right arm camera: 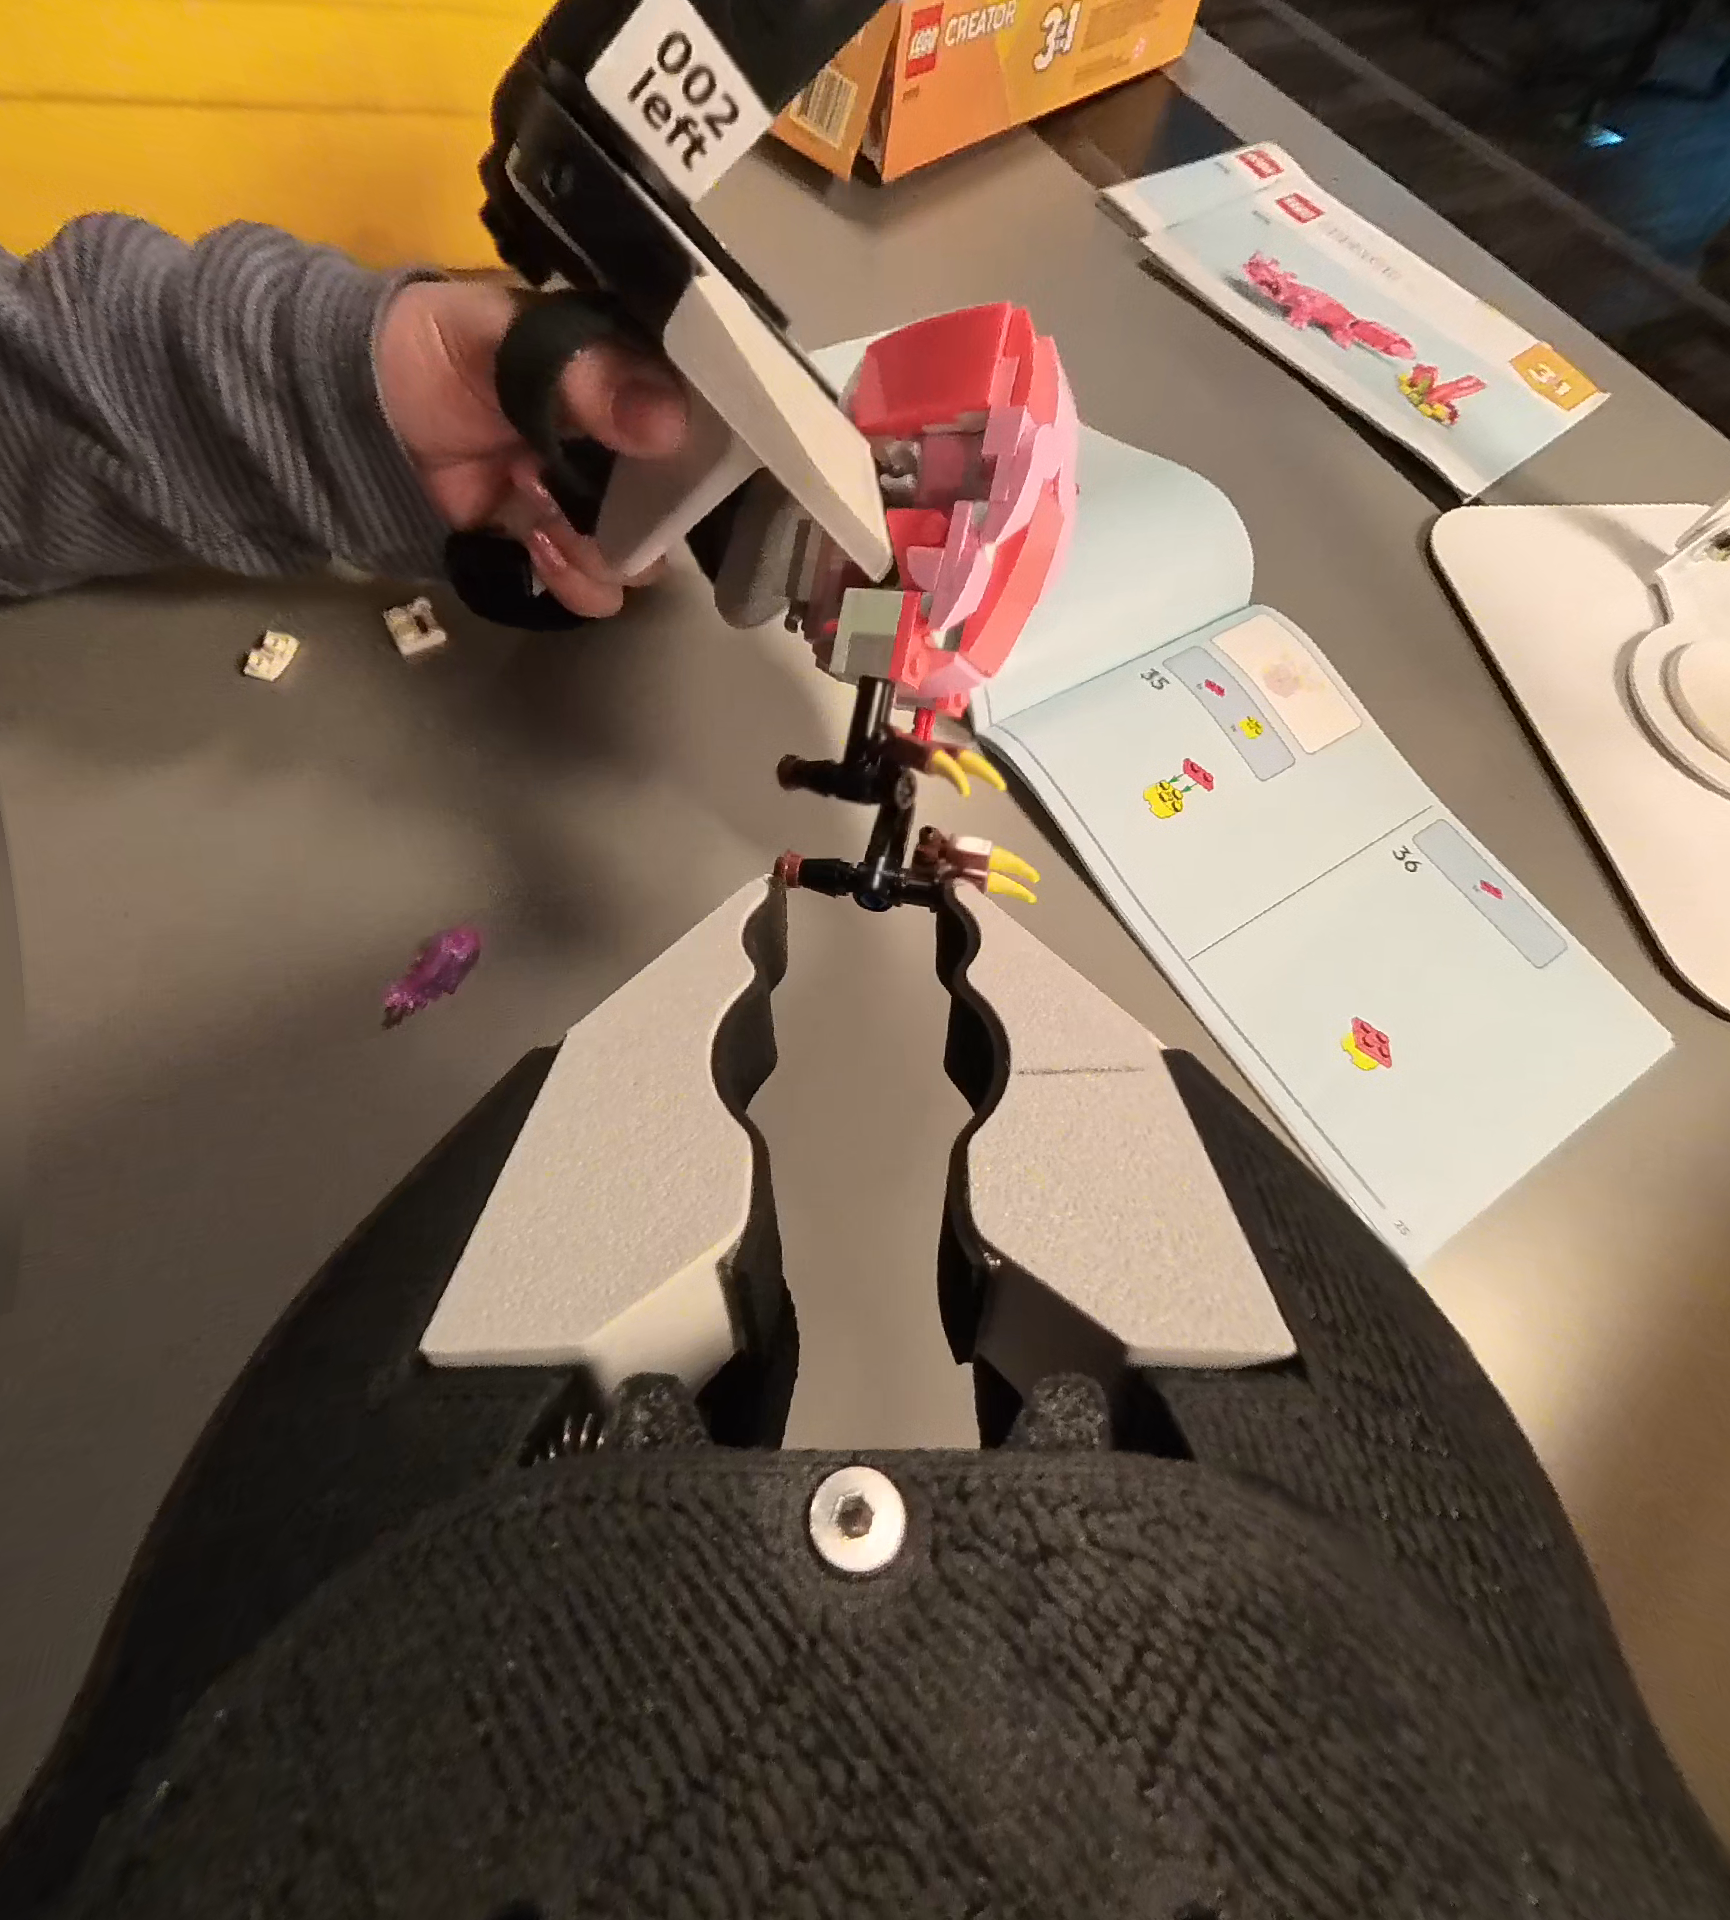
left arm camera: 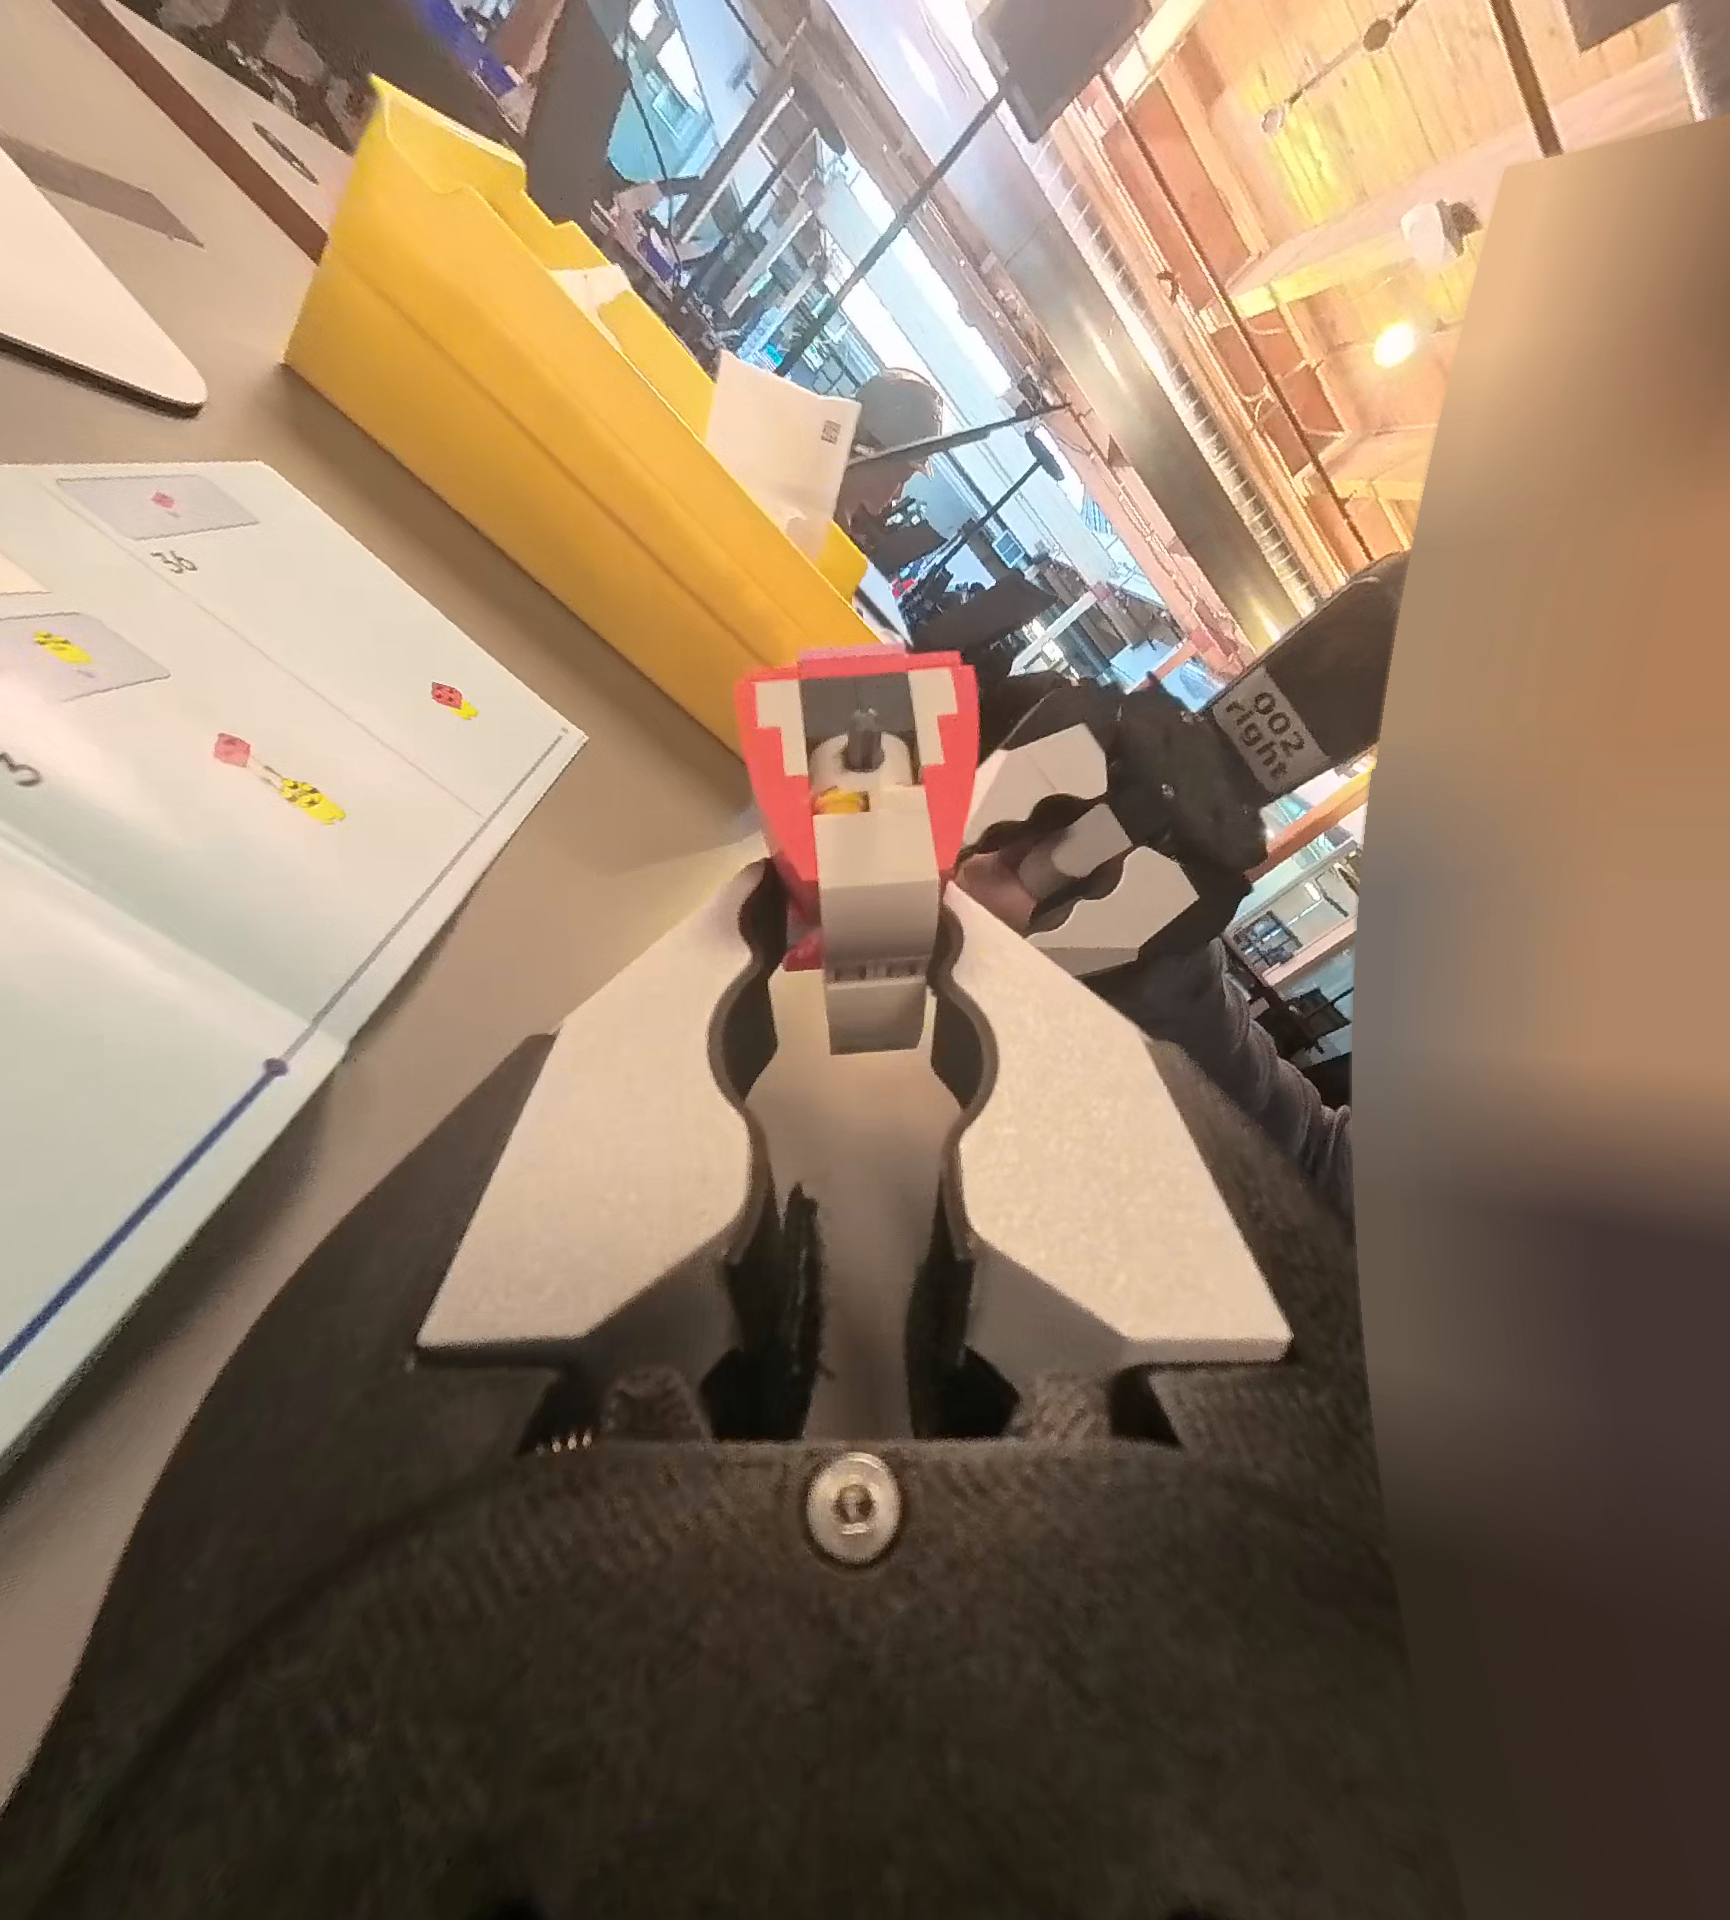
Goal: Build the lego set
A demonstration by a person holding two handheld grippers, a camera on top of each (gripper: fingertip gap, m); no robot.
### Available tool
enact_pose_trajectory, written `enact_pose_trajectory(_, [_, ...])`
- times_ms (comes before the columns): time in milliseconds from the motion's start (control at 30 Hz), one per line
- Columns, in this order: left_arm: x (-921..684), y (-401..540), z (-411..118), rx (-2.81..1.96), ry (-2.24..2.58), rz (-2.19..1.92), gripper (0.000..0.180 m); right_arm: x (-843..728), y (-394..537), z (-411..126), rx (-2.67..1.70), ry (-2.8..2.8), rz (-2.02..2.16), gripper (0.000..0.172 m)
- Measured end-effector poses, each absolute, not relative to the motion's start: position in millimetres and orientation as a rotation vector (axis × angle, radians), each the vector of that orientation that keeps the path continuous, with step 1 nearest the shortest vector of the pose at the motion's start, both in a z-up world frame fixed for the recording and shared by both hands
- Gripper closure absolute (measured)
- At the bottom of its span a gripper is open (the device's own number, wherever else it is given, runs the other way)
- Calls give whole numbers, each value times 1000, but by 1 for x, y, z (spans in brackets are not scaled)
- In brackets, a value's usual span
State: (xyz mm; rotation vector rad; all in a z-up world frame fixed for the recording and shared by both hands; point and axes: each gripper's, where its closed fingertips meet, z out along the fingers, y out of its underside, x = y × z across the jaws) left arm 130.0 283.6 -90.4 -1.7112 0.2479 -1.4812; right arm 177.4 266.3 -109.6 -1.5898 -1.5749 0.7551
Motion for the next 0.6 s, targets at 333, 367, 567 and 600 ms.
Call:
enact_pose_trajectory(333, [119, 288, -85, -1666, 188, -1488, 157, 219, 263, -138, -1896, -1960, 484, 145])
enact_pose_trajectory(367, [119, 288, -85, -1663, 188, -1489, 157, 229, 263, -144, -1950, -2038, 401, 144])
enact_pose_trajectory(567, [112, 288, -79, -1633, 185, -1482, 157, 264, 262, -163, -2101, -2323, 112, 145])
enact_pose_trajectory(600, [110, 288, -78, -1627, 180, -1482, 157, 266, 263, -166, -2098, -2340, 98, 145])
